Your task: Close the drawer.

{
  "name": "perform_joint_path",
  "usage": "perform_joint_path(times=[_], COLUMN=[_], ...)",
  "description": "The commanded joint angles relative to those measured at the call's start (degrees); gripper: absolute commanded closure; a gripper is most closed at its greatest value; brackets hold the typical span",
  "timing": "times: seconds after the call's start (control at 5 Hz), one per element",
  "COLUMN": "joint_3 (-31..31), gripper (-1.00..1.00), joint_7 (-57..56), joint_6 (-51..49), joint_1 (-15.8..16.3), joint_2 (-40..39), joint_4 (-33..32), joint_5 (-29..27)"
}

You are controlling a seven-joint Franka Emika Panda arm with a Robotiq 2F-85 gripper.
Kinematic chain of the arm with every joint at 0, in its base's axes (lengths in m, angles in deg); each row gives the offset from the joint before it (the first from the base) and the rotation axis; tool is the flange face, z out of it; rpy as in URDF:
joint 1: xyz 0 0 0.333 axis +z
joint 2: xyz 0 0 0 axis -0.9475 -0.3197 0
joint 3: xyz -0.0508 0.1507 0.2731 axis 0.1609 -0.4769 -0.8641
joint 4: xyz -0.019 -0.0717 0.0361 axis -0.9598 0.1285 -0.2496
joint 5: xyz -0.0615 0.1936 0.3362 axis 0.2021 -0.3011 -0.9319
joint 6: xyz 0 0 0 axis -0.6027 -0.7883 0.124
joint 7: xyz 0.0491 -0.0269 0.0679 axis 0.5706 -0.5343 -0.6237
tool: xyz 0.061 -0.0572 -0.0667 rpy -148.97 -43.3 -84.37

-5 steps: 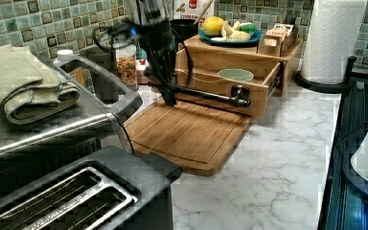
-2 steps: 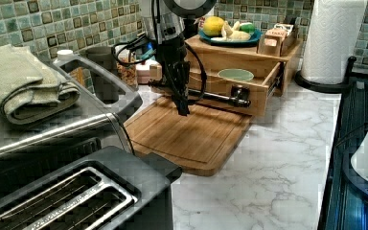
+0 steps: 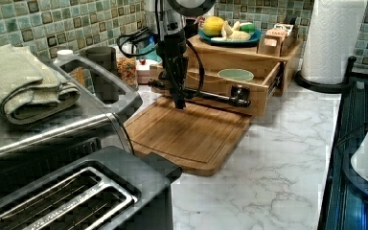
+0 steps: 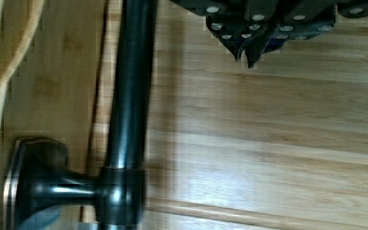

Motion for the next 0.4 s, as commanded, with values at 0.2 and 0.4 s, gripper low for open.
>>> perform_joint_path(times=[0.2, 0.4], joint_3=[2.3, 2.9], gripper=[1.0, 1.0], joint_7=[-4.6, -6.4], joint_6=[3.0, 0.9], joint_1=[-4.8, -6.5], joint_2=[0.4, 1.5], joint_4=[-0.3, 0.1], joint_5=[-0.2, -0.1])
